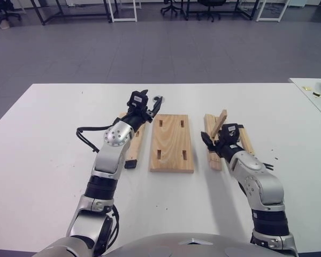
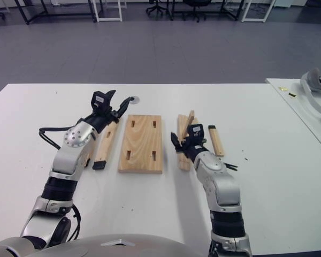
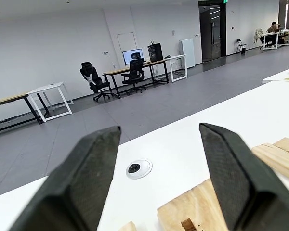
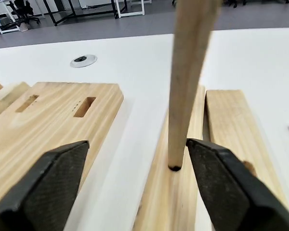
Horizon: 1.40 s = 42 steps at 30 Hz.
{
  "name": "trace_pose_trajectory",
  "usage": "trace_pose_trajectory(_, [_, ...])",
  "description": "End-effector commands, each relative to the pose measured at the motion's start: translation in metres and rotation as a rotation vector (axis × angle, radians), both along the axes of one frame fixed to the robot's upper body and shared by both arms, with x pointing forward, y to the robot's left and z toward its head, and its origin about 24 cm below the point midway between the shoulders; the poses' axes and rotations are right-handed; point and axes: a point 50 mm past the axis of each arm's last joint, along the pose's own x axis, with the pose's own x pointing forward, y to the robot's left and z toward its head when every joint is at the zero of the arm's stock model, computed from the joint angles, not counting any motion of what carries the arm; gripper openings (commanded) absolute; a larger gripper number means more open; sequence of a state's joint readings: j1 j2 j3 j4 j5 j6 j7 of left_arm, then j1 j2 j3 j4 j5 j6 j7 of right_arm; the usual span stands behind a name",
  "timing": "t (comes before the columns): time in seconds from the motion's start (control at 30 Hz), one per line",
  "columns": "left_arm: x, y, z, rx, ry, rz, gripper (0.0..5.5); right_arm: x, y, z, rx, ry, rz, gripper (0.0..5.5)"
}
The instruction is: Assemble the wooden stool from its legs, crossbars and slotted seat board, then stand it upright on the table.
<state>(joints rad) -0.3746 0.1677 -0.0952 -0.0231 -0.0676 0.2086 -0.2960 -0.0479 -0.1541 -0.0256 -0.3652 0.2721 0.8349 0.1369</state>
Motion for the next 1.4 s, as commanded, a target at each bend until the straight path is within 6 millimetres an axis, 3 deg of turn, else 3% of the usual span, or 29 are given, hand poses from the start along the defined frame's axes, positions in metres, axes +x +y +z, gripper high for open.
trace_pose_trajectory(0.03, [-0.001, -0.001, 0.0, 0.015, -0.008, 0.005, 2.97, -0.009, -0.003, -0.008, -0.035, 0.086, -0.038, 3.73])
trace_pose_trajectory(0.43, [-0.002, -0.004, -0.001, 0.045, -0.01, -0.017, 2.97, -0.019, -0.013, -0.029, -0.083, 0.194, -0.104, 3.73])
trace_pose_trajectory(0.77, [-0.001, -0.004, 0.0, 0.03, -0.004, -0.015, 2.97, -0.005, -0.018, -0.019, -0.221, 0.084, -0.045, 2.08])
trace_pose_trajectory(0.87, [0.002, -0.002, 0.002, -0.132, 0.066, -0.017, 2.97, 0.007, -0.013, 0.003, -0.284, -0.136, 0.081, 2.06])
trace_pose_trajectory(1.07, [0.001, 0.003, 0.017, -0.779, 0.317, -0.323, 2.97, 0.013, 0.002, 0.05, -0.2, -0.517, 0.353, 2.06])
trace_pose_trajectory(1.2, [-0.002, 0.01, 0.029, -0.957, 0.359, -0.422, 2.97, 0.007, 0.014, 0.065, -0.176, -0.621, 0.517, 2.06])
trace_pose_trajectory(1.4, [-0.01, 0.008, 0.047, -1.013, 0.335, -0.513, 2.97, 0.0, 0.024, 0.066, -0.196, -0.638, 0.64, 2.06])
